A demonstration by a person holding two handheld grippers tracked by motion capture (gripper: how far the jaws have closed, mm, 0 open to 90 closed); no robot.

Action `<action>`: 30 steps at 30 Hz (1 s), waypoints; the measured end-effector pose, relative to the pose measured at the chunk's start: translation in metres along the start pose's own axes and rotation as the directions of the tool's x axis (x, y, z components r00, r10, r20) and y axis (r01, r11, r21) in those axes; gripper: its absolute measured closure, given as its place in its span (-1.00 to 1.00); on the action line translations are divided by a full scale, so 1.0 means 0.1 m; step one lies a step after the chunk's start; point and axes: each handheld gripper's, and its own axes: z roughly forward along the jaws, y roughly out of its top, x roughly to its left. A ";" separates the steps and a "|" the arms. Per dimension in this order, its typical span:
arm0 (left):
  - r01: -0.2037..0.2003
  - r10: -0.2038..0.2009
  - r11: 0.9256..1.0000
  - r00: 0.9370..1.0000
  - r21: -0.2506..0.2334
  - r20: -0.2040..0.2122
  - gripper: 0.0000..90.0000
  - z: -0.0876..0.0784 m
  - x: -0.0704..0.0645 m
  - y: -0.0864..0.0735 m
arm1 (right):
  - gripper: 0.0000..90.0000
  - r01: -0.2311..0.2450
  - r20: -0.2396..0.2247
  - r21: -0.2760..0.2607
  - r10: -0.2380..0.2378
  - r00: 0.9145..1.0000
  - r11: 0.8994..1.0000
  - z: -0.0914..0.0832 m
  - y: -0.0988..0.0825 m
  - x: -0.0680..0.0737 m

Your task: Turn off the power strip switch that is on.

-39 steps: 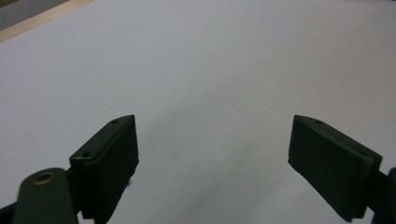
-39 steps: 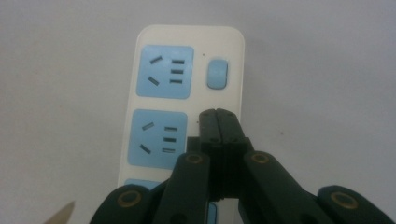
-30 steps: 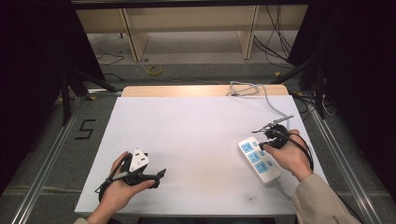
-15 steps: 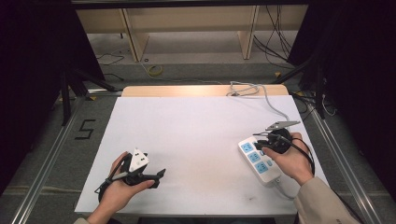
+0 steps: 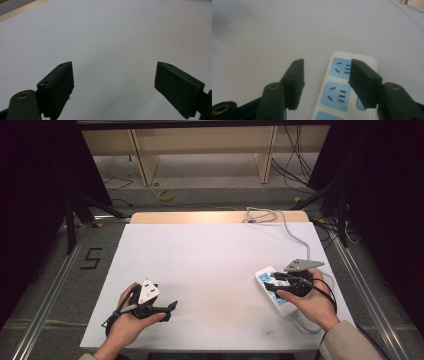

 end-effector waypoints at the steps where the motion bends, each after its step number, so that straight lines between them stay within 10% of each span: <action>1: 0.004 -0.004 1.000 1.000 -0.002 -0.001 -0.66 0.00 0.00 0.00 | -0.07 0.003 0.000 -0.004 -0.003 1.000 1.000 0.00 -0.01 0.01; 30: 0.019 -0.019 1.000 1.000 -0.010 0.004 -0.66 -0.01 0.01 -0.01 | -0.38 0.009 -0.022 -0.104 -0.011 1.000 0.995 -0.23 -0.37 0.12</action>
